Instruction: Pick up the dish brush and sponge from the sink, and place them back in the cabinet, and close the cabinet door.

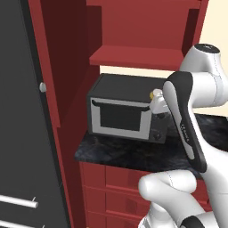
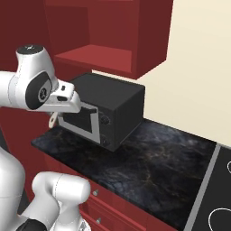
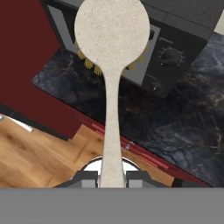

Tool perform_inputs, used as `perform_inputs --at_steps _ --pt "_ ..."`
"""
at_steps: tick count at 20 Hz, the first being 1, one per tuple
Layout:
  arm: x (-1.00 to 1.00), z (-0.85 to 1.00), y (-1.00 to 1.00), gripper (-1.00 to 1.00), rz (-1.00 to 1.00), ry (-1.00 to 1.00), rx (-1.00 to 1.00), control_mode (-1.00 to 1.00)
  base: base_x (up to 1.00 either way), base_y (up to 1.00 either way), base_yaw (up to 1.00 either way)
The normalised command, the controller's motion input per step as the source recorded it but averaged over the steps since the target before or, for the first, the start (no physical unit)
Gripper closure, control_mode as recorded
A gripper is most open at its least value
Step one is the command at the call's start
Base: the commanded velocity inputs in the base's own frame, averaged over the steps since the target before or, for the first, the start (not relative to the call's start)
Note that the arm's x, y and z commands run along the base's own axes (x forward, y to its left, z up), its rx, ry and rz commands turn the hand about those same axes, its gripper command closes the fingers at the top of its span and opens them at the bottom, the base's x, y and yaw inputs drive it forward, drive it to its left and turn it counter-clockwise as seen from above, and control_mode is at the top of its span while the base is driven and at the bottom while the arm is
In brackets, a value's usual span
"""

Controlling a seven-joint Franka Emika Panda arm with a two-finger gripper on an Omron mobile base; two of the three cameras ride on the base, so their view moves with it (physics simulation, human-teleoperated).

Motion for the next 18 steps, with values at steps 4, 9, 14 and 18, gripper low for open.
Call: perform_inputs --at_steps 4,9,14,18 --pt "0.02 0.37 0.00 1.00 0.00 -0.02 0.00 -1.00 0.00 0.00 0.00" --pt "0.03 0.52 0.02 1.00 -0.02 -0.07 0.00 -1.00 0.00 0.00 0.00" --pt "0.05 0.49 0.01 1.00 -0.04 -0.11 0.00 -1.00 0.00 0.00 0.00" --pt "0.06 0.39 0.00 1.00 -0.06 -0.12 0.00 -1.00 0.00 0.00 0.00"
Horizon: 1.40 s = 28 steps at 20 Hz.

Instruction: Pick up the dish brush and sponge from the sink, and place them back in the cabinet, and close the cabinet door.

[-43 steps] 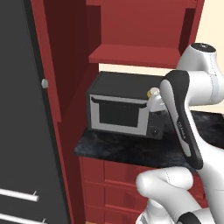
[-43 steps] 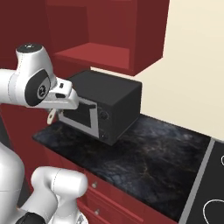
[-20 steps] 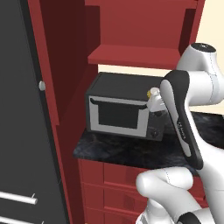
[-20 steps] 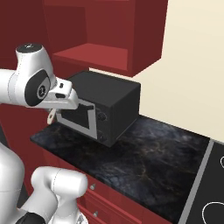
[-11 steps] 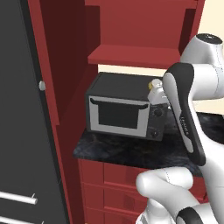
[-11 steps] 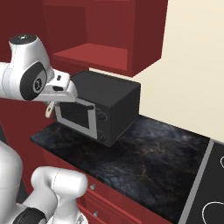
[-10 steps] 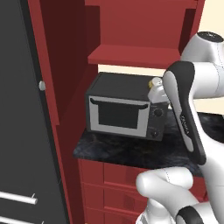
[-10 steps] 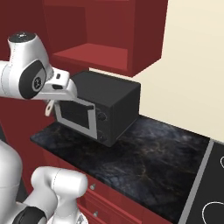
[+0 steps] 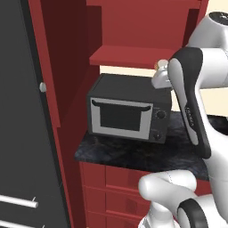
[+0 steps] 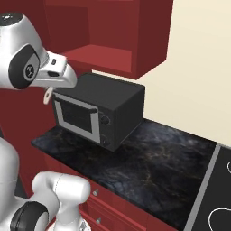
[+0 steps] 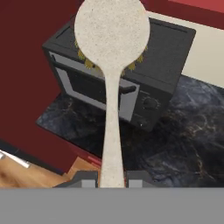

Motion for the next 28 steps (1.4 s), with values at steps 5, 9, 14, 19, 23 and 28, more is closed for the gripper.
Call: perform_inputs --at_steps 5,9,14,19,23,28 --pt "0.01 0.33 0.00 1.00 -0.06 -0.15 0.00 -1.00 0.00 0.00 0.00" --pt "0.10 0.28 0.01 1.00 -0.06 -0.15 0.00 -1.00 0.00 0.00 0.00" --pt "0.36 0.28 0.00 1.00 -0.08 -0.08 0.00 -1.00 0.00 0.00 0.00" --pt "0.39 0.10 0.00 1.00 -0.06 -0.10 0.00 -1.00 0.00 0.00 0.00" --pt "0.35 0.00 0.00 1.00 -0.02 -0.12 0.00 -1.00 0.00 0.00 0.00" --pt "0.36 0.00 0.00 1.00 0.00 -0.10 0.00 -1.00 0.00 0.00 0.00"
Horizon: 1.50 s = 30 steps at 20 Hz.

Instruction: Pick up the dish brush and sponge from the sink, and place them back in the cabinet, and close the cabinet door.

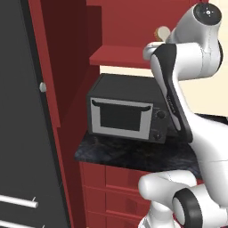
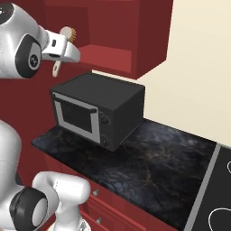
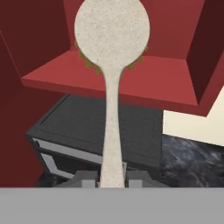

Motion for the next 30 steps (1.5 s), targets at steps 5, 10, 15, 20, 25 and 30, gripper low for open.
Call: perform_inputs --at_steps 5,10,15,20,25,30 --pt "0.41 0.00 0.00 1.00 0.00 -0.05 0.00 -1.00 0.00 0.00 0.00" --pt "0.39 0.00 0.00 1.00 0.00 0.00 0.00 -1.00 0.00 0.00 0.00" --pt "0.42 0.00 0.01 1.00 0.00 0.00 0.00 -1.00 0.00 0.00 0.00" --pt "0.30 0.00 0.06 1.00 0.00 0.00 0.00 -1.00 0.00 0.00 0.00" --pt "0.29 0.00 0.07 1.00 0.00 0.00 0.00 -1.00 0.00 0.00 0.00" --pt "0.31 0.00 0.05 1.00 0.00 0.00 0.00 -1.00 0.00 0.00 0.00"
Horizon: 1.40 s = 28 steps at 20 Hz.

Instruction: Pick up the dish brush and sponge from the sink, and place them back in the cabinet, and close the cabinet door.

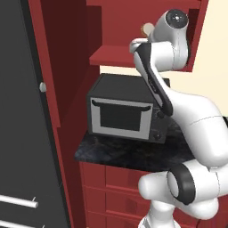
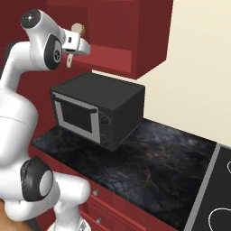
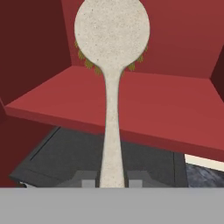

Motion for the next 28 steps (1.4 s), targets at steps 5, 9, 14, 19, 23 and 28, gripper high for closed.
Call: perform_inputs --at_steps 5,9,14,19,23,28 --pt "0.28 0.00 0.02 1.00 0.00 0.00 0.00 -1.00 0.00 0.00 0.00" --pt "0.31 0.00 0.02 1.00 0.00 0.00 0.00 -1.00 0.00 0.00 0.00" --pt "0.30 -0.01 0.07 1.00 0.00 0.00 0.00 -1.00 0.00 0.00 0.00" --pt "0.31 0.00 0.04 1.00 0.00 0.00 0.00 -1.00 0.00 0.00 0.00" --pt "0.32 0.00 0.04 1.00 0.00 0.00 0.00 -1.00 0.00 0.00 0.00" --pt "0.32 0.00 0.03 1.00 0.00 0.00 0.00 -1.00 0.00 0.00 0.00"
